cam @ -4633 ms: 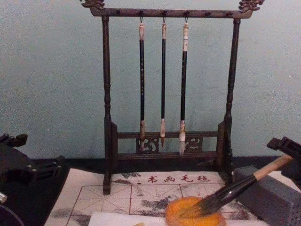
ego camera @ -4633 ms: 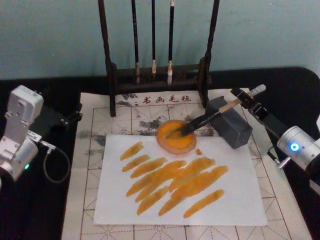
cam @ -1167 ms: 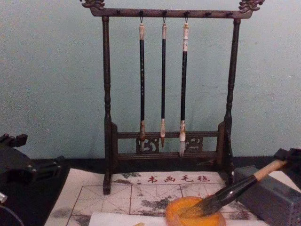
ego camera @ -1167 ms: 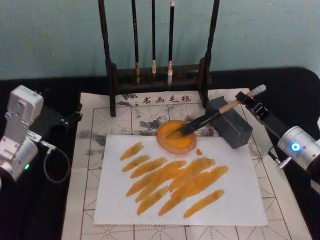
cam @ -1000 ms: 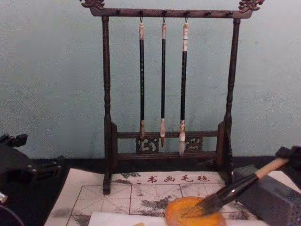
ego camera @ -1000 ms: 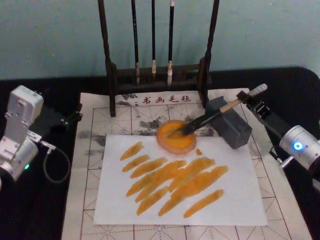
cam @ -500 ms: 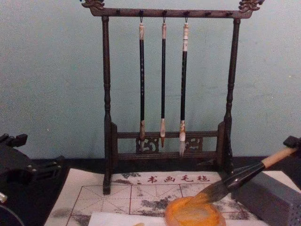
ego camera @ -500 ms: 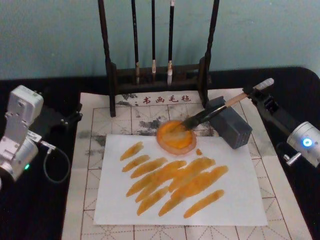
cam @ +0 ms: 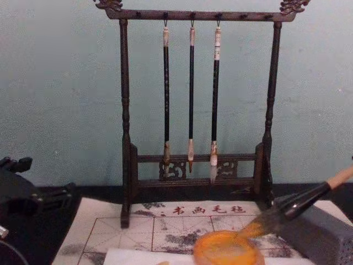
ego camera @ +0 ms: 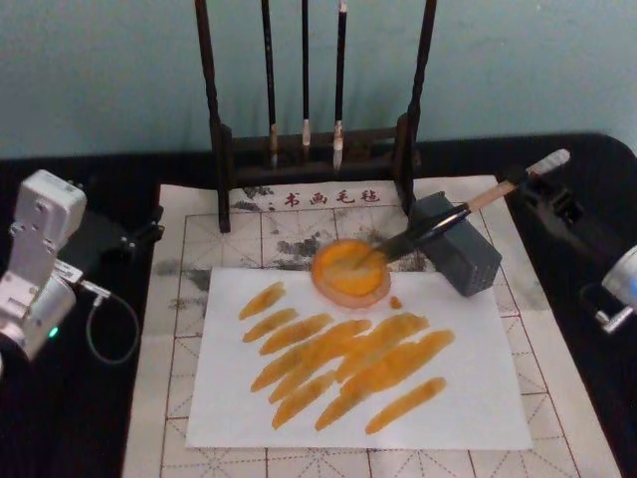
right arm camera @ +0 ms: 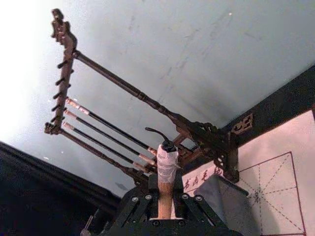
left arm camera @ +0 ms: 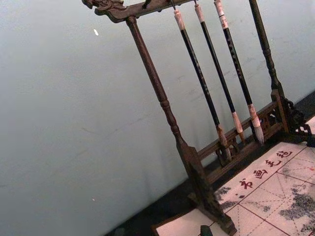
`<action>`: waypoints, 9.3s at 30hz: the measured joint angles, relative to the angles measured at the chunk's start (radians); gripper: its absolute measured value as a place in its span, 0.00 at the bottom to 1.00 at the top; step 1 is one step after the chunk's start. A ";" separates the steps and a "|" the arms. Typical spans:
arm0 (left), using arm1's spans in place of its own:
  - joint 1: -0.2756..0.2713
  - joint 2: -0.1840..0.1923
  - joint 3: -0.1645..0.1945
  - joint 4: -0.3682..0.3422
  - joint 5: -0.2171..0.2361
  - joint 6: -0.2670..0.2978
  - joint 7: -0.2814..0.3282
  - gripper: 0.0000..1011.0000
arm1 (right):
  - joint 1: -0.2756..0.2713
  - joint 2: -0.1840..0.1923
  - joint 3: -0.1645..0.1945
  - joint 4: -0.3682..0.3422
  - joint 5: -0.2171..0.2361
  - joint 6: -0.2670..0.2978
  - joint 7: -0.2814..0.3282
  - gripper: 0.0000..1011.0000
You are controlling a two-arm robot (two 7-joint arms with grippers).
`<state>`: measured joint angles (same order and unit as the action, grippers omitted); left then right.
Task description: Pick up the brush from the inkstone, write on the paper, then place the brush back to its original position.
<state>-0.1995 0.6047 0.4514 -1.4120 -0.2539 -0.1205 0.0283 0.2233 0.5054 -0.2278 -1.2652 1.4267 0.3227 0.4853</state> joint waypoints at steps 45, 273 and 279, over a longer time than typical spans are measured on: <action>0.000 0.000 0.000 0.000 0.000 0.000 0.000 0.99 | -0.072 0.256 -0.099 -0.063 0.018 0.010 0.193 0.19; 0.000 0.000 0.000 0.000 0.000 0.000 0.000 0.99 | -0.053 0.175 -0.190 -0.115 0.171 -0.206 0.051 0.19; 0.000 0.000 0.000 0.000 0.000 0.000 0.000 0.99 | -0.046 0.143 -0.193 -0.117 0.165 -0.230 0.004 0.19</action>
<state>-0.1996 0.6047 0.4514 -1.4120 -0.2539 -0.1205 0.0282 0.1774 0.6488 -0.4209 -1.3822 1.5917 0.0926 0.4893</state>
